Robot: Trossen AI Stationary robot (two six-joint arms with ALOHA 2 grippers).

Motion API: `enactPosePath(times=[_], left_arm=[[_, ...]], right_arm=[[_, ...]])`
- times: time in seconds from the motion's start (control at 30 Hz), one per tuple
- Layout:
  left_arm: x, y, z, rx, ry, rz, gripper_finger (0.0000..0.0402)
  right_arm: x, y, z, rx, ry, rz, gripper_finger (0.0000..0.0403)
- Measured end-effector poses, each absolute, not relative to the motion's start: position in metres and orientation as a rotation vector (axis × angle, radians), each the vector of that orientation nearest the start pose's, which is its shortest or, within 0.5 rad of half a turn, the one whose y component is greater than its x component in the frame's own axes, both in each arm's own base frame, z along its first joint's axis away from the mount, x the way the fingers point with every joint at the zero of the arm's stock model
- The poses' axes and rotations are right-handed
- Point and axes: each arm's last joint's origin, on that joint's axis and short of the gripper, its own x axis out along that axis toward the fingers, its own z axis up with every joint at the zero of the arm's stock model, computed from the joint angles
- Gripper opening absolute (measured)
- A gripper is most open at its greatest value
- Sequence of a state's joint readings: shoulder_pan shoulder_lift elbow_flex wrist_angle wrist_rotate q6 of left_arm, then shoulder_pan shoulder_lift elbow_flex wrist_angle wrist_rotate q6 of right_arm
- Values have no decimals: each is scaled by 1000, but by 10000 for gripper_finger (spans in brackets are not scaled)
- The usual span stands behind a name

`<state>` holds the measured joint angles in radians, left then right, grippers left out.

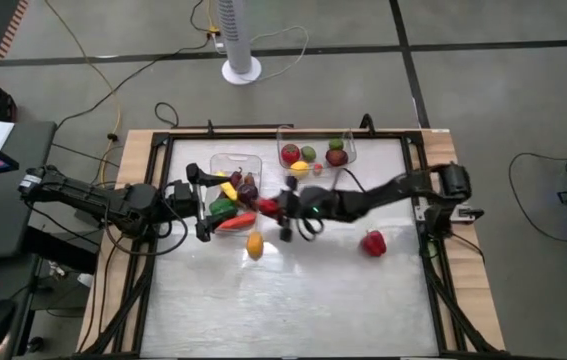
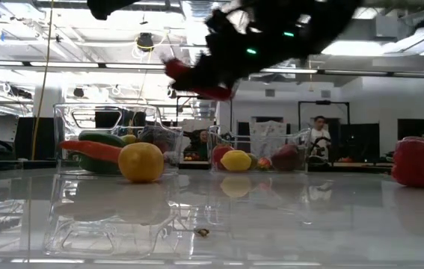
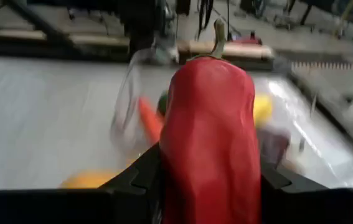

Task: Sort produce into baskets
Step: Put the red chili pepper into the left transparent bin, then put the red bell pepper into the left transparent bin

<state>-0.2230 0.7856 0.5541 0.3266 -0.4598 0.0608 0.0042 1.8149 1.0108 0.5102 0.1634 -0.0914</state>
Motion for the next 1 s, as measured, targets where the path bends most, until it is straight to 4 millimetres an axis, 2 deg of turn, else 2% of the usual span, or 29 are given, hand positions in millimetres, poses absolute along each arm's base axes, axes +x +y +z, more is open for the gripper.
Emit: enactPosePath(times=[0.1,0.3,0.47,0.6,0.7,0.83,1.0], left_arm=[[177,-27,302,43,-89,241,387],[175,-29,309,63,-145,220,387],[174,-33,308,93,-138,177,387],[173,-34,308,98,-134,171,387],[173,-34,307,102,-126,173,387],[173,-34,306,106,-111,177,387],[173,-34,306,81,-114,175,387]], right_arm=[[419,-20,210,-128,269,-117,170],[471,-44,209,-69,246,-20,215],[494,-52,207,-22,277,52,257],[493,-52,213,-52,323,62,269],[486,-39,226,-98,371,93,270],[471,-5,243,-149,456,135,270],[447,41,237,-233,530,123,270]])
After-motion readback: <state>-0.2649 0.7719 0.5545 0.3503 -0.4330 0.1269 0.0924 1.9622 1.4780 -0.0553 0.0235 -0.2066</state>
